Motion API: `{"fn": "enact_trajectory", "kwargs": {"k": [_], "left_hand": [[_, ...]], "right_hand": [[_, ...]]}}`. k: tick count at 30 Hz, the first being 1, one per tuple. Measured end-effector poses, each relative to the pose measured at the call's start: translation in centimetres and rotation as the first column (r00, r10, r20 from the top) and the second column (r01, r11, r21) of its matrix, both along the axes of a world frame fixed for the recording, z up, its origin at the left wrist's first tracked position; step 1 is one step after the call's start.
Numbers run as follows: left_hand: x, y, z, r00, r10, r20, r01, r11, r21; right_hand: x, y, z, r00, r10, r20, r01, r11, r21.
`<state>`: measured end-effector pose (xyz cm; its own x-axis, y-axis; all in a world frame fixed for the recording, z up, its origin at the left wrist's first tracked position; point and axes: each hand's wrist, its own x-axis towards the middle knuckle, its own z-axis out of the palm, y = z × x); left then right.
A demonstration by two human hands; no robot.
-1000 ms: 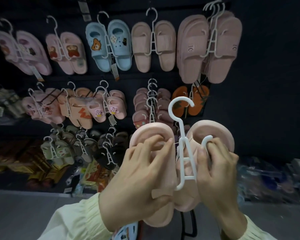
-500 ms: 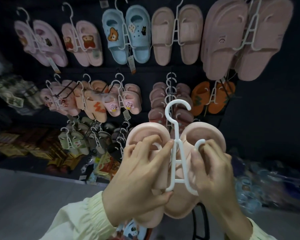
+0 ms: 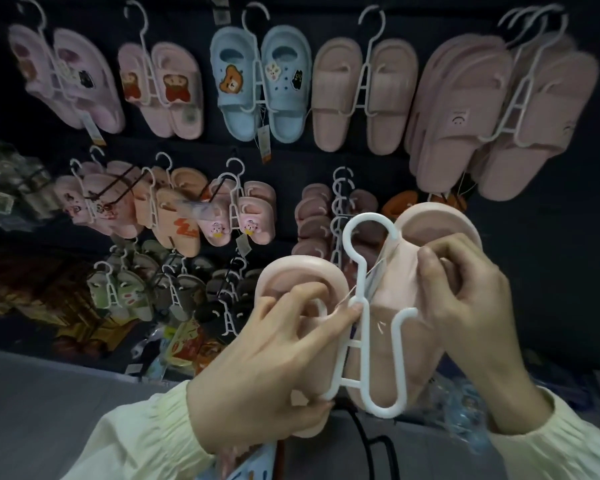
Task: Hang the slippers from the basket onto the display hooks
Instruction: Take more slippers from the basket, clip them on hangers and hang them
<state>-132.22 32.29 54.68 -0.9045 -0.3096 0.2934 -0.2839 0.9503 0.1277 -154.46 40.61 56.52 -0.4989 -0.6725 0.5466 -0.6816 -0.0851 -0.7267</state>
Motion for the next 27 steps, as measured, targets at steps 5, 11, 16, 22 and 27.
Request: {"fn": "enact_trajectory", "kwargs": {"k": [5,11,16,22,27], "left_hand": [[0.3,-2.8,-0.1,0.999,-0.042,-0.006,0.042,0.998,-0.05],[-0.2,-6.3,-0.6,0.997,-0.057,-0.06,0.052,0.995,-0.086],[-1.5,-9.2,-1.0,0.99,-0.079,-0.114,0.075,0.996,-0.04],[-2.5,-10.8,-1.6,0.982,-0.108,-0.158,0.106,0.994,-0.018],[-2.9,-11.6,-1.8,0.977,-0.123,-0.175,0.12,0.992,-0.026]], "right_hand": [[-0.2,-2.2,1.5,0.995,-0.012,-0.097,0.011,1.0,-0.011],[0.4,-4.4,1.8,0.979,-0.075,-0.19,0.08,0.997,0.022],[1.4,-5.1,1.1,0.966,-0.088,-0.244,0.106,0.992,0.062],[1.6,-5.1,-0.4,0.947,-0.05,-0.318,0.098,0.986,0.135],[1.7,-4.9,-1.1,0.933,-0.041,-0.357,0.112,0.977,0.18]]}}
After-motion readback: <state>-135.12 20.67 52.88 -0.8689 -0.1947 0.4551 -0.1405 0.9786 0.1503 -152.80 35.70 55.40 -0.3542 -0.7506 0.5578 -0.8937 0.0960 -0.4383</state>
